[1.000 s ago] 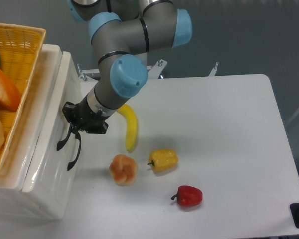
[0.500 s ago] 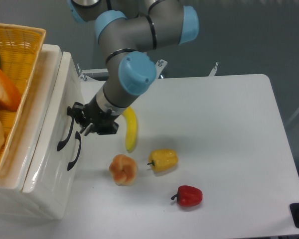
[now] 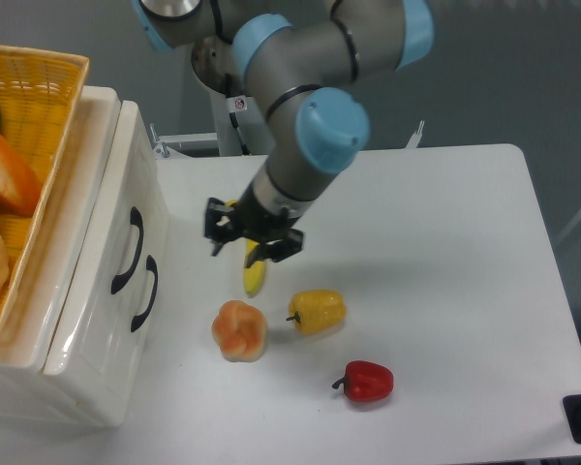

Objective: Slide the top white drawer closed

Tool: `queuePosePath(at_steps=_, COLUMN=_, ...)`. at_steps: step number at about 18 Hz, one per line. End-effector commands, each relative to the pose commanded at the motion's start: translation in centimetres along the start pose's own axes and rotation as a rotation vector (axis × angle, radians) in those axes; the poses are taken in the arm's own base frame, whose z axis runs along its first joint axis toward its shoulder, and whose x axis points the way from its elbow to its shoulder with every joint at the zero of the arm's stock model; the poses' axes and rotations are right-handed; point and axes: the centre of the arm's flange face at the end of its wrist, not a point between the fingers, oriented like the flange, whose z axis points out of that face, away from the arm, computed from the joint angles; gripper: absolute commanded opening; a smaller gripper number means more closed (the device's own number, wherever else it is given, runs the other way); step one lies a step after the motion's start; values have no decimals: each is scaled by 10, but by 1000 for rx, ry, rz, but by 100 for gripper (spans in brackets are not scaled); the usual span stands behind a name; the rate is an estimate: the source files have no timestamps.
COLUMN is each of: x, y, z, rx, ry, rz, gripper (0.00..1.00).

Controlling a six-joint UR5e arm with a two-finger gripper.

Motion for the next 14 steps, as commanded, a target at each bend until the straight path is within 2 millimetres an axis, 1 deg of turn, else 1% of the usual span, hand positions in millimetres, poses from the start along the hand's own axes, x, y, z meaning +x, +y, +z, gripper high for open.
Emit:
queuePosePath(at_steps=2, x=-19, y=9, z=-8, rx=-10, ry=-29, rz=-29, gripper=69)
queuePosePath(at_steps=4, x=-39, y=18, z=-17, rx=0, ry=-40, rz=-58, gripper=73)
queuePosePath(at_steps=5, x=-49, y=22, z=-21, rx=5, ry=-44, rz=-74, gripper=80)
queuePosePath(at_steps=6, x=-59, y=27, z=-27, rx=8, ry=-55, rz=-92, gripper=93)
queuePosePath(at_steps=7, x=-67, y=32, z=-30, rx=1, ry=-70, rz=-105, gripper=100)
queuePosePath(at_steps=13, x=-119, y=66, z=-48, rx=-77, ry=-201, rz=-188, gripper=100)
queuePosePath(at_steps=14, x=-127, y=69, z=-52, rx=-78, ry=-216, rz=-197, gripper=100)
